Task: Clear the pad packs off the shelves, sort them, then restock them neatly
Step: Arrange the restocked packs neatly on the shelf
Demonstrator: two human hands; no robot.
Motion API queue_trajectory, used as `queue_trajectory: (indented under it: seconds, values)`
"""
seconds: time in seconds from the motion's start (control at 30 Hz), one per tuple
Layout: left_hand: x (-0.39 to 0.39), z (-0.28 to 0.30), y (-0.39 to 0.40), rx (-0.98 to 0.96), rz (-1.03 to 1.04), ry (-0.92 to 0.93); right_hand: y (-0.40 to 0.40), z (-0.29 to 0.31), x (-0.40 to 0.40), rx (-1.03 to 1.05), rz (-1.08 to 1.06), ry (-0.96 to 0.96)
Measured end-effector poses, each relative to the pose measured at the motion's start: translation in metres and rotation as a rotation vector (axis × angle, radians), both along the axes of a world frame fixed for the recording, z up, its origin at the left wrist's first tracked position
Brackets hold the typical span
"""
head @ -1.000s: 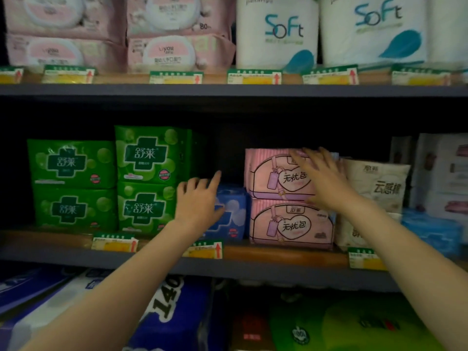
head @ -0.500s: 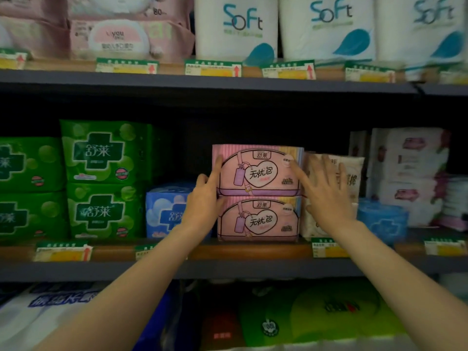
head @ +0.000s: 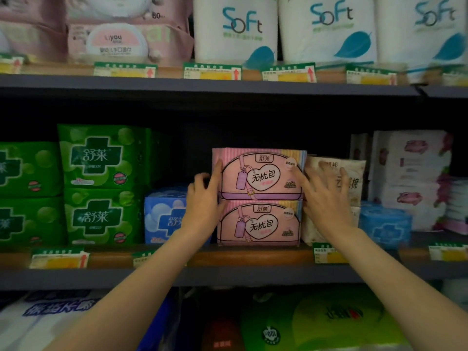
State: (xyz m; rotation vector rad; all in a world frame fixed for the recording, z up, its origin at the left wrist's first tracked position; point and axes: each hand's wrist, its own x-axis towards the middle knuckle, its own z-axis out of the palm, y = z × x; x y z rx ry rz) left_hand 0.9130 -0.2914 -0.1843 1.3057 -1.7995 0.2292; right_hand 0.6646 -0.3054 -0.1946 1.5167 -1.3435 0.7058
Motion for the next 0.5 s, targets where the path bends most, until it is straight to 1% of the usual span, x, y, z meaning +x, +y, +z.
queue_trajectory:
  seconds: [0.03, 0.1, 0.13, 0.17, 0.2, 0.23, 0.33, 0.37, 0.4, 0.5]
  values:
    - [0.0, 0.001, -0.002, 0.021, 0.013, 0.02, 0.0, -0.001, 0.0, 0.005, -0.009, 0.01]
    - [0.003, 0.011, -0.008, 0.168, -0.007, 0.114, 0.0, -0.002, -0.002, 0.003, -0.006, 0.015]
    - [0.005, 0.018, -0.011, 0.239, 0.001, 0.121, 0.0, -0.001, -0.002, -0.001, -0.001, 0.012]
    - [0.008, 0.023, -0.012, 0.273, 0.036, 0.085, 0.001, -0.001, -0.002, -0.001, 0.004, 0.005]
    - [0.009, 0.027, -0.011, 0.267, 0.075, 0.039, 0.002, -0.001, -0.001, 0.004, 0.01, -0.003]
    - [0.009, 0.028, -0.008, 0.218, 0.114, -0.012, 0.004, -0.001, 0.0, 0.012, 0.019, -0.009]
    - [0.003, 0.017, 0.003, -0.022, 0.184, -0.174, 0.006, 0.001, 0.004, 0.037, 0.02, 0.037]
    - [0.001, 0.014, 0.003, -0.044, 0.178, -0.185, 0.006, 0.003, 0.003, 0.044, 0.019, 0.051]
    - [0.0, 0.013, 0.002, -0.012, 0.154, -0.139, 0.006, 0.006, 0.002, 0.057, 0.019, 0.049]
    - [0.004, 0.026, -0.004, 0.192, 0.051, 0.123, 0.004, 0.016, -0.002, 0.098, 0.003, 0.033]
